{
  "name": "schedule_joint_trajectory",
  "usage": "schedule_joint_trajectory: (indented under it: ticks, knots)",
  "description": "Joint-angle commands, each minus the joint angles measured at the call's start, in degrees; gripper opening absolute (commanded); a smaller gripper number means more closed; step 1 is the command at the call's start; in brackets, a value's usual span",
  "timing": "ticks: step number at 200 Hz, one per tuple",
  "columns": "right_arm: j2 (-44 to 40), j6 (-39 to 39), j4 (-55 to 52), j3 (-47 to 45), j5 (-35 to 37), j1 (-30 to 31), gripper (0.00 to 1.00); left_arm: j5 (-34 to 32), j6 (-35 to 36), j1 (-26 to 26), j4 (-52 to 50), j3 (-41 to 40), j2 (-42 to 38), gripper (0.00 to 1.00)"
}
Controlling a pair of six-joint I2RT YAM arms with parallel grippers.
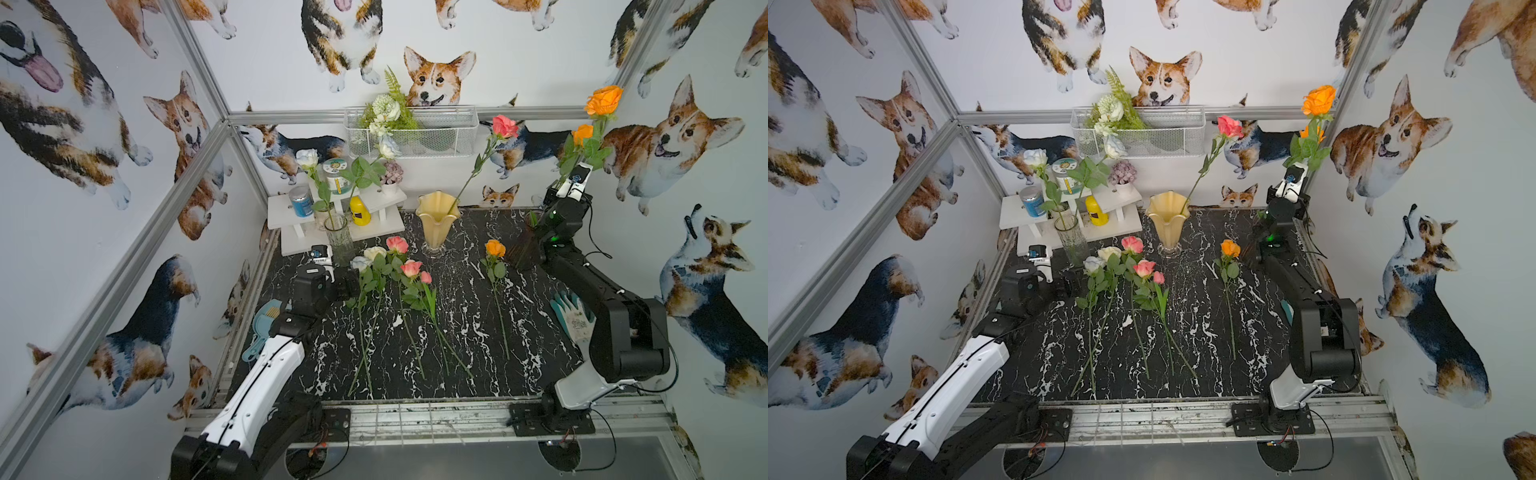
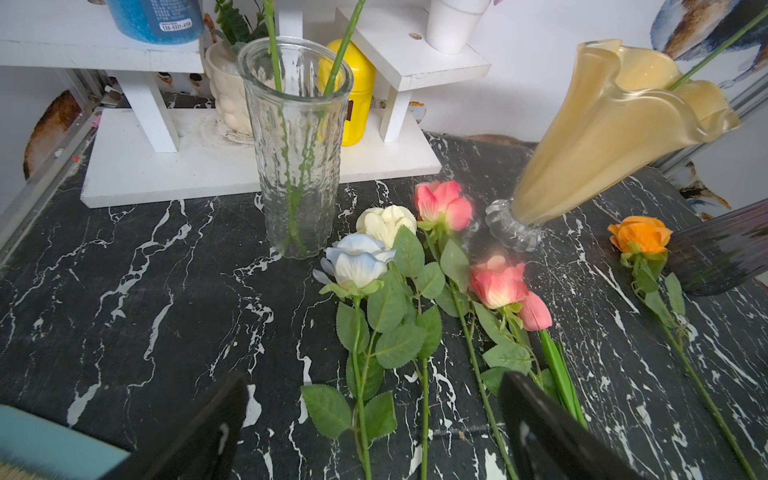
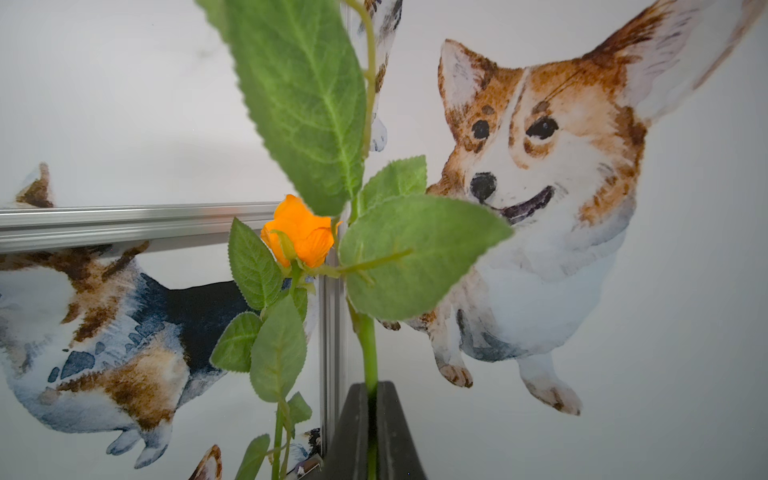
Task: Arrange the flowers in different vases according to their variety
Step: Insert the flower into the vase.
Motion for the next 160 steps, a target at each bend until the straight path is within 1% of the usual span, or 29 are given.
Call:
schedule_joint_trajectory:
  ticks: [1,28,33,39,49,50,51,57,64,67,69,72,93,125,133,160]
  knots:
    - [-0.4,2.5,1.6,-1.3,-0.3,0.0,0.00,-0.4,-0.1,0.0,0.5,-0.2,-0.1,1.00]
    - [-3.5,6.7,-2.7,-4.6,-0.5,0.5,0.00,0.0,-0.1,0.0,0.7,-0.1,-0.1,1.00]
    - [-4.2,7.5,-3.7,-5.2,-0.8,0.7,0.07,0.2,-0.1,0.0,0.8,-0.1,-0.1,1.00]
    - [-5.1,8.5,-4.8,-6.0,-1.1,0.8,0.22,0.3,-0.1,0.0,0.8,-0.1,-0.1,1.00]
    - [-6.8,9.8,-6.8,-7.0,-2.1,1.1,0.40,0.9,-0.1,0.0,0.9,-0.1,-0.1,1.00]
    - [-6.9,9.9,-7.0,-7.2,-2.2,1.1,0.40,0.9,-0.1,0.0,0.9,-0.1,-0.1,1.00]
    - [-7.0,10.0,-7.3,-7.2,-2.3,1.1,0.43,1.0,-0.1,0.0,0.9,-0.2,-0.1,1.00]
    - [-7.9,10.9,-8.8,-7.6,-2.8,1.2,0.52,1.5,-0.1,0.0,1.0,-0.2,0.0,1.00]
    - [-8.9,11.9,-10.9,-7.8,-3.2,1.3,0.61,2.0,-0.1,0.0,1.0,-0.2,0.1,1.00]
    - [-9.3,12.4,-11.8,-7.9,-3.3,1.3,0.62,2.2,-0.1,0.0,1.0,-0.2,0.1,1.00]
    - [-9.6,12.7,-12.4,-7.9,-3.4,1.4,0.66,2.4,-0.1,0.0,1.0,-0.2,0.1,1.00]
    - [-10.0,13.1,-13.2,-8.0,-3.7,1.3,0.69,2.6,-0.1,-0.1,1.0,-0.2,0.2,1.00]
    - [-12.8,15.4,-18.7,-8.6,-5.7,1.4,0.80,3.4,-0.1,-0.4,0.4,0.2,0.7,1.00]
    - [-16.7,18.7,-27.3,-8.6,-9.6,1.3,0.83,3.4,-0.6,-0.9,-3.4,1.4,1.2,1.00]
    - [-17.7,19.9,-29.8,-8.3,-10.0,1.3,0.86,3.3,-0.9,-1.0,-4.8,1.5,1.3,1.00]
    - [-20.5,23.9,-39.9,-6.4,-13.7,1.4,0.87,2.5,-3.1,-1.9,-9.5,0.9,1.9,1.00]
